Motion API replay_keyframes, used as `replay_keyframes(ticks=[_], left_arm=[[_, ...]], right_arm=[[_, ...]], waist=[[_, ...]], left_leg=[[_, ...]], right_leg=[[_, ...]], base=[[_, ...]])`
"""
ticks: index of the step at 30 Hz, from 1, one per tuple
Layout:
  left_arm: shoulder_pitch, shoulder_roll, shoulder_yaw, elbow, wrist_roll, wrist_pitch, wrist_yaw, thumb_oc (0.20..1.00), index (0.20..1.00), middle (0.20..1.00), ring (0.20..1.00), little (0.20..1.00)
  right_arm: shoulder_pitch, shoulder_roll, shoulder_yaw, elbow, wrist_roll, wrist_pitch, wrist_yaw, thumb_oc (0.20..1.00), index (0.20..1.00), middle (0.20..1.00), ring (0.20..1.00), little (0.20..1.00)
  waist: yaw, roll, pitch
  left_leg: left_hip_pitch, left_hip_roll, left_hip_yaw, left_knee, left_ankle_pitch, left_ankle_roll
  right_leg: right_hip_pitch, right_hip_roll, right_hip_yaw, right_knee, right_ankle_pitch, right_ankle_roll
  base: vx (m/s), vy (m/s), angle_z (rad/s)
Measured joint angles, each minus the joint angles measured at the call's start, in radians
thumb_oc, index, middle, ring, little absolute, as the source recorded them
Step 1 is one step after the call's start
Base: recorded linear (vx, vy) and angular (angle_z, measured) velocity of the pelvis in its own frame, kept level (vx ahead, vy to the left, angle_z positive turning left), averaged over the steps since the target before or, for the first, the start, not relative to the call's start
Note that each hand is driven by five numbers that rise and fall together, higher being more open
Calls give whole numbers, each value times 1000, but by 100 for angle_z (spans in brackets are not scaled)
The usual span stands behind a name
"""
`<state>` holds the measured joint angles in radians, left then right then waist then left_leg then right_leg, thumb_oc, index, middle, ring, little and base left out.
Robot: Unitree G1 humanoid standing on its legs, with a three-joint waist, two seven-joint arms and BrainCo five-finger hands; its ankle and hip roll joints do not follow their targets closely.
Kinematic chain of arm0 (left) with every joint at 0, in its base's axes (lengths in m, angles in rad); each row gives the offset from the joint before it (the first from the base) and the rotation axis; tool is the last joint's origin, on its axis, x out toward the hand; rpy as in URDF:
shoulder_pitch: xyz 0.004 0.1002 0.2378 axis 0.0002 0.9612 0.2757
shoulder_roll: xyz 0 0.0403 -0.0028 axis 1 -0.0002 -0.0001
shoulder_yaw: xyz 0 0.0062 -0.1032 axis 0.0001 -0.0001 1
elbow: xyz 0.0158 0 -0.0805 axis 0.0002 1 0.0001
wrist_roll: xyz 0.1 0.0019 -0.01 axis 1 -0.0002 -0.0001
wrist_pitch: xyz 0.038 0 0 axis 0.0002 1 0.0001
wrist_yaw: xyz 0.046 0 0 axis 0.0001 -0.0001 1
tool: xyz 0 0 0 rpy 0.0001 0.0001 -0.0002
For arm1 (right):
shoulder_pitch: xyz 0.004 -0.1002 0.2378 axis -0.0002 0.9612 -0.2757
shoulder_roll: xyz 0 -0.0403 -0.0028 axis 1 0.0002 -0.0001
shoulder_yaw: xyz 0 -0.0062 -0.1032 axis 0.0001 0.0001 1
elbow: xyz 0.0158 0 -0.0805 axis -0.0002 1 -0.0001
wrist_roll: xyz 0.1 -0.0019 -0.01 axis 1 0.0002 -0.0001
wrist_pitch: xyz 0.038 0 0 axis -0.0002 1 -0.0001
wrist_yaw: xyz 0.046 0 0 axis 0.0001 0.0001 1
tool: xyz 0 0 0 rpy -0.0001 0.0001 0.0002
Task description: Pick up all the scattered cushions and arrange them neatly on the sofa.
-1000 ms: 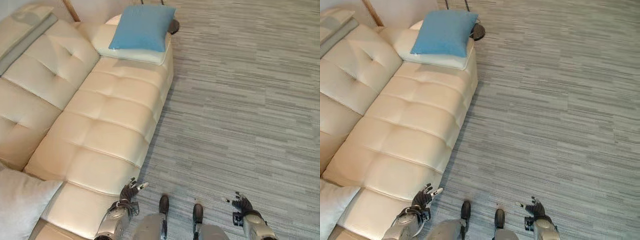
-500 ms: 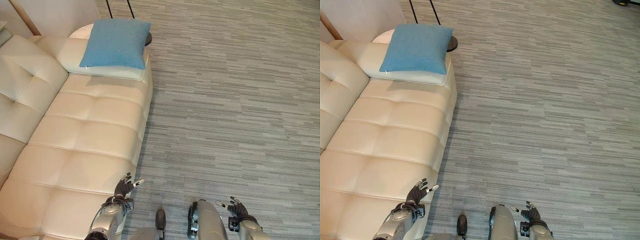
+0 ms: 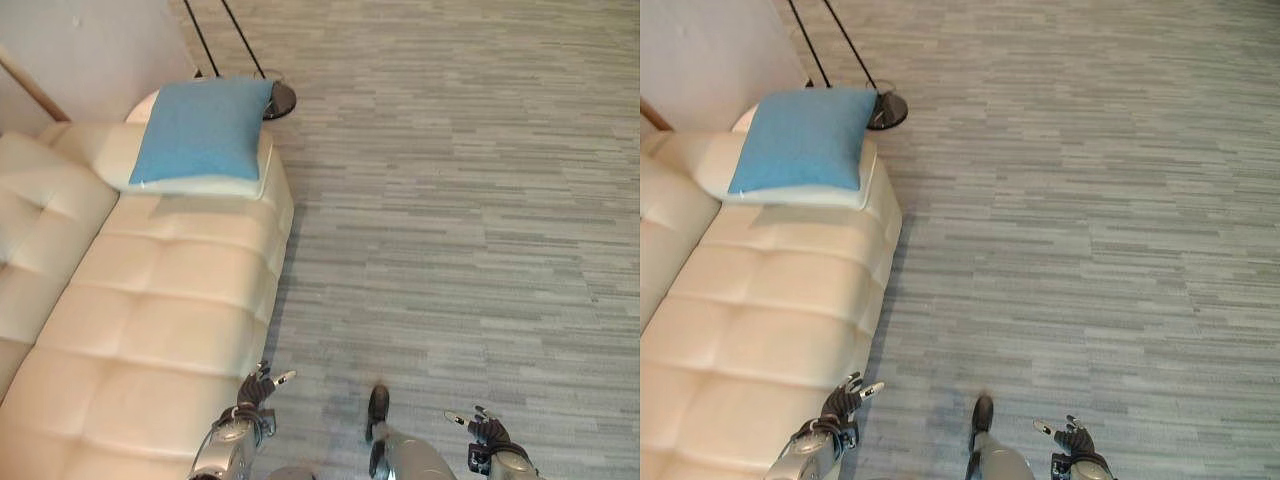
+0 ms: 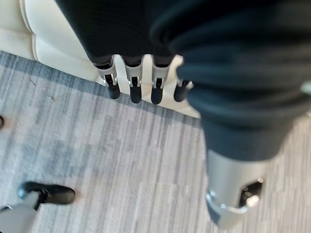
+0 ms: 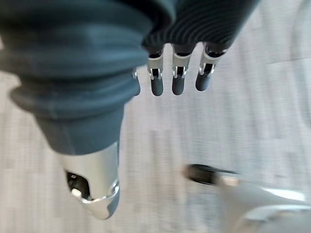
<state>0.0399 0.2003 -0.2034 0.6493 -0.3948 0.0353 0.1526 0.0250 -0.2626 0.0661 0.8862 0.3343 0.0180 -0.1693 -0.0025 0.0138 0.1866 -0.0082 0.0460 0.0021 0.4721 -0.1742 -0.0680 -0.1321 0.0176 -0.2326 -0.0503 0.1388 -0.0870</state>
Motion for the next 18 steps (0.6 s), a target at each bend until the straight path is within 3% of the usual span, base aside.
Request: replay_keyframes(ticks=[2,4,5,7,9,10,13,14,16,17,18], left_arm=[[-14,-3,7,-5,-1,0,3,1000,1000,1000,1000,1000],[-17,-1,8,-10,-1,-1,5,1000,1000,1000,1000,1000],[-14,0,8,-10,-1,0,5,1000,1000,1000,1000,1000],[-15,0,6,-15,-18,0,5,1000,1000,1000,1000,1000],[-12,6,6,-18,-17,1,5,1000,1000,1000,1000,1000],[-9,8,8,-17,-17,1,6,1000,1000,1000,1000,1000],[9,10,1,-16,-16,4,6,1000,1000,1000,1000,1000],[6,10,1,-17,-15,5,6,1000,1000,1000,1000,1000],[8,11,8,-16,-12,10,6,1000,1000,1000,1000,1000],[17,11,8,-17,-11,12,6,1000,1000,1000,1000,1000],[30,14,4,-18,-3,14,5,1000,1000,1000,1000,1000]], right_arm=[[-13,-6,0,12,0,-6,0,1000,1000,1000,1000,1000],[-19,-4,0,10,0,-7,-1,1000,1000,1000,1000,1000],[-23,-4,0,9,0,-9,-1,1000,1000,1000,1000,1000],[-22,-9,2,9,0,-7,-2,1000,1000,1000,1000,1000],[-16,-7,10,21,0,-3,-3,1000,1000,1000,1000,1000],[-13,-9,27,23,-1,4,-3,1000,1000,1000,1000,1000],[-13,-12,39,31,-4,10,-3,1000,1000,1000,1000,1000],[-15,-11,38,31,-8,11,-3,1000,1000,1000,1000,1000],[-41,-10,37,33,-21,13,-2,1000,1000,1000,1000,1000],[-49,-10,37,38,-23,12,0,1000,1000,1000,1000,1000],[-25,-9,-11,20,-40,11,7,1000,1000,1000,1000,1000]], waist=[[9,-5,6],[15,-24,17],[11,-27,19],[9,-37,21],[9,-39,21],[10,-43,18],[9,-27,5],[10,-29,6],[19,-33,8],[24,-31,7],[20,-35,8]], left_leg=[[-119,-24,-21,149,-1,-3],[-158,-52,-20,95,-2,-1],[-181,-62,-18,38,-1,2],[-194,-83,-17,-259,53,21],[-204,-87,-21,-483,169,11],[-199,-88,-25,-562,203,7],[-253,-81,-24,-561,269,-3],[-264,-82,-20,-558,281,7],[-282,-89,19,-561,300,29],[-265,-88,35,-563,320,58],[-205,-104,70,-541,316,98]], right_leg=[[51,25,26,-29,-31,-20],[84,25,36,-32,-25,-36],[101,26,40,-32,-40,-38],[130,27,40,-34,-78,-8],[163,35,41,-39,-116,33],[180,37,42,-39,-127,28],[213,68,38,-33,-147,12],[218,71,44,-33,-150,10],[235,73,77,-33,-180,41],[256,73,93,-32,-186,48],[327,57,94,-33,-240,78]], base=[[205,-104,-19],[218,-45,-30],[242,-15,-23],[328,9,-7],[223,21,2],[257,49,2],[283,90,-2],[492,215,2],[516,237,-36],[520,237,-60],[810,404,-28]])
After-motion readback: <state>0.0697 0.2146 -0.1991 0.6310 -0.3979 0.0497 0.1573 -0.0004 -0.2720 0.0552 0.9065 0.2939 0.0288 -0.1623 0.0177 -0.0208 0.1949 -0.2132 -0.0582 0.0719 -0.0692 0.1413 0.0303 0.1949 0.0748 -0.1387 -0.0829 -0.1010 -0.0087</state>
